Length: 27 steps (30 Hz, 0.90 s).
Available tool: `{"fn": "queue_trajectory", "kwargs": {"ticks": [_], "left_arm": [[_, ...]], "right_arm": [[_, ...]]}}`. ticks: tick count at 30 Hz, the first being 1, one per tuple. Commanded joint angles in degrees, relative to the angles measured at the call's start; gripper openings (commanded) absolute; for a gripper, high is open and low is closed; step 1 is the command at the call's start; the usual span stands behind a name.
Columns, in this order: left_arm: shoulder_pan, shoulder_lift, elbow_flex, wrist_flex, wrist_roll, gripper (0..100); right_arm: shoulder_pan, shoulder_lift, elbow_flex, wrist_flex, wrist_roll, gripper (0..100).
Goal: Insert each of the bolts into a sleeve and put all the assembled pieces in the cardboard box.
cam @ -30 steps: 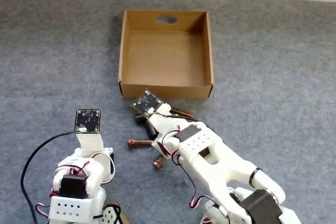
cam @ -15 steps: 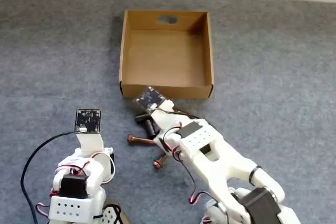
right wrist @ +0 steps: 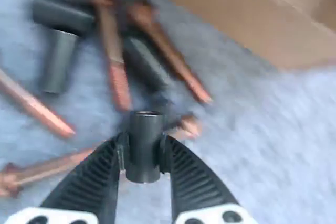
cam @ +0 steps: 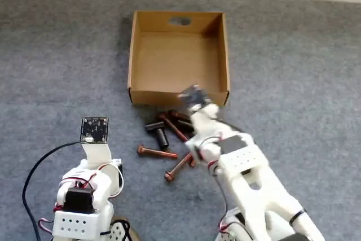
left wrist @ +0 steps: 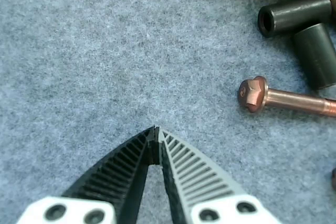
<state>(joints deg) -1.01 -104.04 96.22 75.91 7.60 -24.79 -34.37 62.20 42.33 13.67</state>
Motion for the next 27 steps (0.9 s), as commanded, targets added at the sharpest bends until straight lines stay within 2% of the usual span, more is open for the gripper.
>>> {"fn": "queue_trajectory", "kwargs": {"ticks": [1,5,8,11,16,22,27], "left_arm": [[0.6,-0.4,1.0,0.2,0.3,1],[0.6,-0.4,1.0,0.2,0.3,1],[0.6,-0.4,1.0,0.2,0.3,1],[0.6,-0.4,1.0,0.2,0.3,1],[0.6,-0.4,1.0,0.2,0.3,1],[0.6,-0.4,1.0,0.2,0.3,1],[0.6,-0.4,1.0,0.2,0.3,1]], "right_arm": [[8.2,-2.3,-6.1,7.6,-0.4,0.5],[16.8,-1.7,-11.8,19.6,-0.4,0.5],[18.5,-1.6,-11.3,24.1,-0.3,0.5],[18.4,-1.6,-7.5,24.1,-0.3,0.5],[18.4,-1.6,-0.3,17.7,-0.3,0.9],[18.4,-1.6,2.2,17.0,-0.3,15.9],[18.3,-1.6,2.0,17.0,-0.3,15.7]]}}
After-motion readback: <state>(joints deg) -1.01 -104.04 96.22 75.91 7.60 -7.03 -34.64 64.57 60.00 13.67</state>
